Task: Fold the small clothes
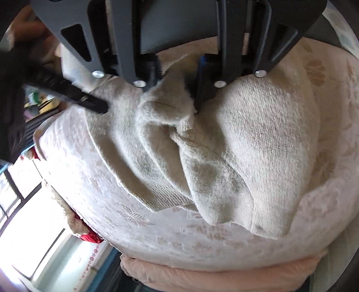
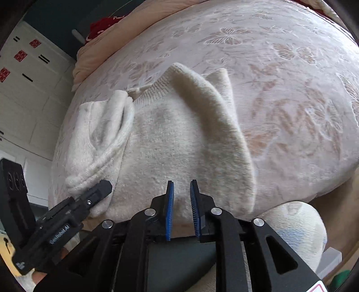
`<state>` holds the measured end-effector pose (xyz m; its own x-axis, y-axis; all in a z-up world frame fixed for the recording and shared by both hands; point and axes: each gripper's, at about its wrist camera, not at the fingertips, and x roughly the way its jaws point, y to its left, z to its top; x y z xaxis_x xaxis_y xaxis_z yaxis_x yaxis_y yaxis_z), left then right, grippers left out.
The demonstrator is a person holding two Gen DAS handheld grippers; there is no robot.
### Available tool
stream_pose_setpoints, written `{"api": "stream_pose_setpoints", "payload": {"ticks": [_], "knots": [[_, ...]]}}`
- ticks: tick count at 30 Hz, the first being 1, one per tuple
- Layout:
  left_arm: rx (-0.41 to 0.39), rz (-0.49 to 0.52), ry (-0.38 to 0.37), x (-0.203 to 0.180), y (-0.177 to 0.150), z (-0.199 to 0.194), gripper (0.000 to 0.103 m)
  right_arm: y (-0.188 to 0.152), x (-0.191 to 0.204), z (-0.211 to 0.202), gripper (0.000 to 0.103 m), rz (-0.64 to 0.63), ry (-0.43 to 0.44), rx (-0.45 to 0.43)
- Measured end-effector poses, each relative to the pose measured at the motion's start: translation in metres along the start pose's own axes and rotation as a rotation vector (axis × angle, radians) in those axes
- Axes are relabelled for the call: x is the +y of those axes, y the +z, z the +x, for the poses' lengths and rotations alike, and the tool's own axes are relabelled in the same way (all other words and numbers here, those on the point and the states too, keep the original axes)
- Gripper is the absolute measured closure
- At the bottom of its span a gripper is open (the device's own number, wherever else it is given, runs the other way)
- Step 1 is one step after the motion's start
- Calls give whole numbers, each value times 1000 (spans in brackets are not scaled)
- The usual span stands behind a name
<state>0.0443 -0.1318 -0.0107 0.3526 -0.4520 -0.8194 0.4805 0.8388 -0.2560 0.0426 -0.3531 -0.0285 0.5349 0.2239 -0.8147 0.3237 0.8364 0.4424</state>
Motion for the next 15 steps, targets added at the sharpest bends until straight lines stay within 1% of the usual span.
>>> {"api": "stream_pose_setpoints", "payload": {"ticks": [1,2,3,4,5,6,8,9,10,11,12,14,15], "knots": [[-23,26,3,-1,-5,-9,40,1,4,-4,68,-8,8,-8],[-56,49,12,0,-13,-25,28,4,10,-8,54,-17,37,-20],[-83,52,19,0,-17,-36,17,8,17,-11,48,-24,78,-31],[-127,58,25,5,-20,-49,15,12,24,-10,46,-30,117,-34],[-160,72,47,10,-25,-63,14,18,36,-8,41,-43,158,-29],[-171,85,74,16,-29,-71,14,24,50,0,31,-56,177,-18],[-164,86,119,35,-33,-81,14,36,72,25,25,-94,208,28],[-152,75,141,46,-36,-82,14,41,81,40,25,-115,198,58],[-134,48,159,57,-41,-83,14,42,89,54,25,-130,168,84],[-119,17,164,69,-38,-78,14,43,94,69,25,-134,133,114],[-112,-10,165,79,-47,-80,14,42,98,80,25,-134,112,141],[-102,-78,160,93,-51,-83,14,39,105,100,26,-130,99,184],[-101,-99,160,98,-51,-84,14,36,109,103,37,-130,104,183]]}}
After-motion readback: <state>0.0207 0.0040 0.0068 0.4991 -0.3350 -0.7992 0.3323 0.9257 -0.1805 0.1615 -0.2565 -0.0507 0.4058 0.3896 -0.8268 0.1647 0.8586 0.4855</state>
